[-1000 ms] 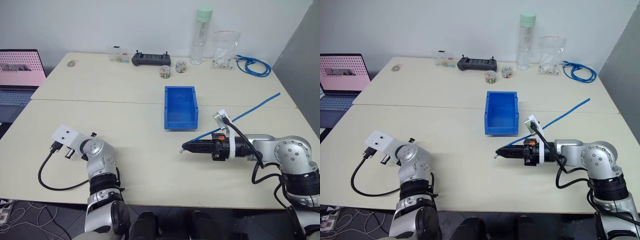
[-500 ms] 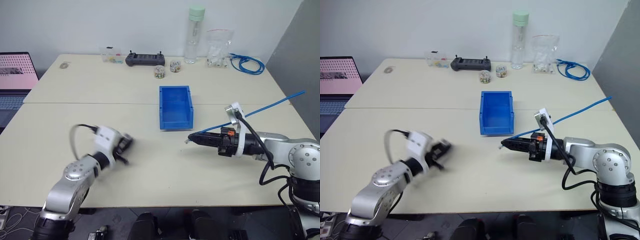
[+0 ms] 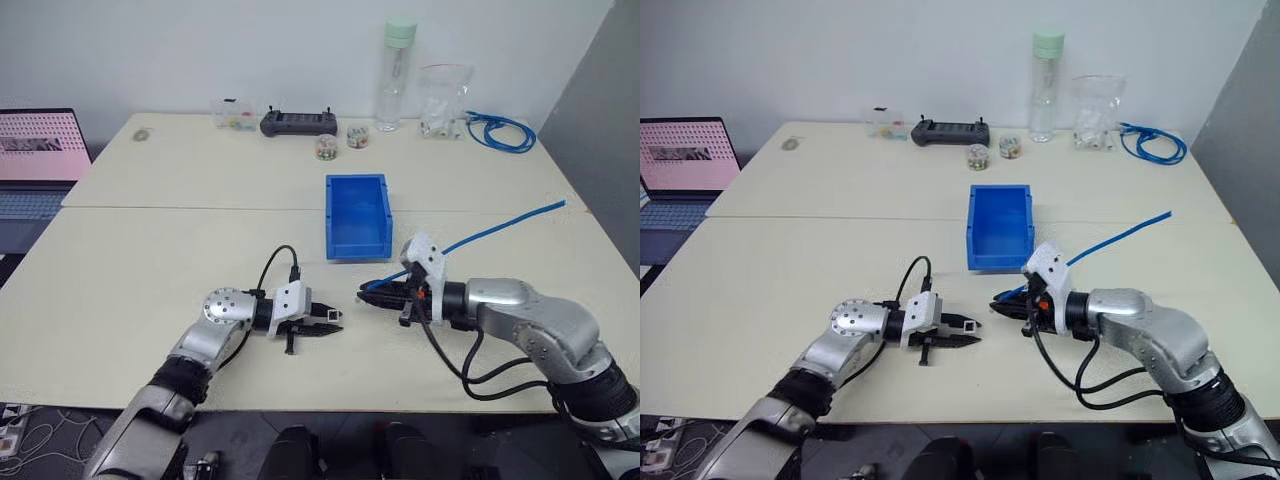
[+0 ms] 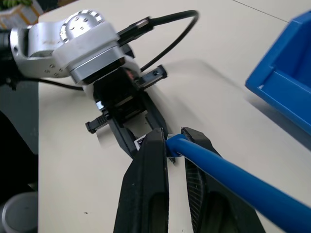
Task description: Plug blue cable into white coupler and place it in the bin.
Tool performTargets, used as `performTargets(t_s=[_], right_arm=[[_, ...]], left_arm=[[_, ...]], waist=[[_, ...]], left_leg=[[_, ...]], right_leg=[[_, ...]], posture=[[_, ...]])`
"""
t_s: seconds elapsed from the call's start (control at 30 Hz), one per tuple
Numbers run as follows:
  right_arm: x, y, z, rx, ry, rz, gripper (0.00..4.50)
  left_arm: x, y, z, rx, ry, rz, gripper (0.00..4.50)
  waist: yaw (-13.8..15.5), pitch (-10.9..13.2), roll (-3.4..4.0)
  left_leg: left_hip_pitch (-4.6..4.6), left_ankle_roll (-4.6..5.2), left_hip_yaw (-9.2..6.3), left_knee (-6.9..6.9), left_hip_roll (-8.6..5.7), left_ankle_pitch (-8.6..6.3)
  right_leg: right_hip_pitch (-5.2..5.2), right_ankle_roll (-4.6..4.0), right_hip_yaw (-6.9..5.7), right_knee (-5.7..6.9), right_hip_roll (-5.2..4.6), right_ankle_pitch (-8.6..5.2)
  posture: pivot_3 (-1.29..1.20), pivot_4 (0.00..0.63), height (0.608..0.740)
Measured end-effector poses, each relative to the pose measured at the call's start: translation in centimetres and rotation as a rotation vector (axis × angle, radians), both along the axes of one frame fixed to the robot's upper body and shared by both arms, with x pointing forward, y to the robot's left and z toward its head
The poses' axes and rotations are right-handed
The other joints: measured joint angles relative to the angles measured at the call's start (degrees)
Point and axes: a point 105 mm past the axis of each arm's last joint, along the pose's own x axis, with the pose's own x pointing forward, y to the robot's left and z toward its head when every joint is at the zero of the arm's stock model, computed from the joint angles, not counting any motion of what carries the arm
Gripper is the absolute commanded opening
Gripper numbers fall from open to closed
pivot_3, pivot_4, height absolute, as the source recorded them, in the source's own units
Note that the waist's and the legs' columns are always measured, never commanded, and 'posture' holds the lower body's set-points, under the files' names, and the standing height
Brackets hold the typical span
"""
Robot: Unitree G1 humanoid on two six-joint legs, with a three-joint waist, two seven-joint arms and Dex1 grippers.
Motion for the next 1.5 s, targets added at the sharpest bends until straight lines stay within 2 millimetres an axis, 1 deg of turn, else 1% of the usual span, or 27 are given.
performTargets(t_s=[0.13,0.37,0.53,0.63,0.93,1.17,1.5], right_arm=[[-0.4,1.2,-0.7,-0.025,-0.06,0.063,0.21],[-0.7,1.8,-1.7,-0.068,-0.094,0.119,0.21],[-0.7,2.4,-2.4,-0.067,-0.073,0.142,0.21],[-1.0,2.8,-2.5,-0.064,-0.066,0.165,0.21],[-1.3,2.8,-3.0,-0.094,-0.057,0.193,0.21],[-0.6,3.0,-3.0,-0.107,-0.057,0.183,0.21],[-0.7,3.1,-3.1,-0.124,-0.041,0.217,0.21]], left_arm=[[-0.3,0.0,-0.5,-0.011,0.057,-0.013,0.8],[-1.7,0.2,-0.5,-0.004,0.14,-0.043,0.8],[-1.8,0.2,-0.6,0.001,0.147,-0.043,0.8],[-1.8,0.2,-0.6,0.002,0.147,-0.04,0.8],[-1.8,0.2,-0.7,0.003,0.147,-0.035,0.8],[-1.9,0.3,-0.7,0.006,0.14,-0.027,0.8],[-2.2,0.2,-0.8,0.003,0.132,-0.019,0.8]], waist=[[0.0,-0.3,0.11],[-0.6,-0.3,0.08],[-0.6,-0.3,0.08],[-0.6,-0.3,0.08],[-0.6,-0.4,0.08],[-0.6,-0.5,0.09],[-0.7,-0.5,0.09]], left_leg=[[0.07,0.02,0.05,-0.01,0.0,-0.01],[0.08,0.16,0.08,-0.06,0.03,-0.12],[0.18,0.17,0.11,-0.08,0.04,-0.12],[0.25,0.17,0.15,-0.08,0.04,-0.13],[0.31,0.17,0.17,-0.09,0.04,-0.13],[0.35,0.17,0.2,-0.1,0.06,-0.13],[0.35,0.17,0.21,-0.12,0.06,-0.13]], right_leg=[[0.02,-0.01,0.07,0.06,0.0,0.01],[-0.04,-0.19,0.13,0.1,-0.01,0.0],[-0.03,-0.2,0.14,0.16,-0.04,-0.02],[0.0,-0.2,0.16,0.18,-0.04,-0.02],[0.04,-0.2,0.18,0.19,-0.04,-0.02],[0.05,-0.2,0.19,0.19,-0.04,-0.02],[0.04,-0.2,0.21,0.18,-0.08,-0.02]], posture=[[0.0,0.15,0.74],[0.0,0.15,0.74],[0.0,0.15,0.74],[0.0,0.15,0.74],[0.0,0.15,0.74],[0.0,0.15,0.74],[0.0,0.15,0.74]])
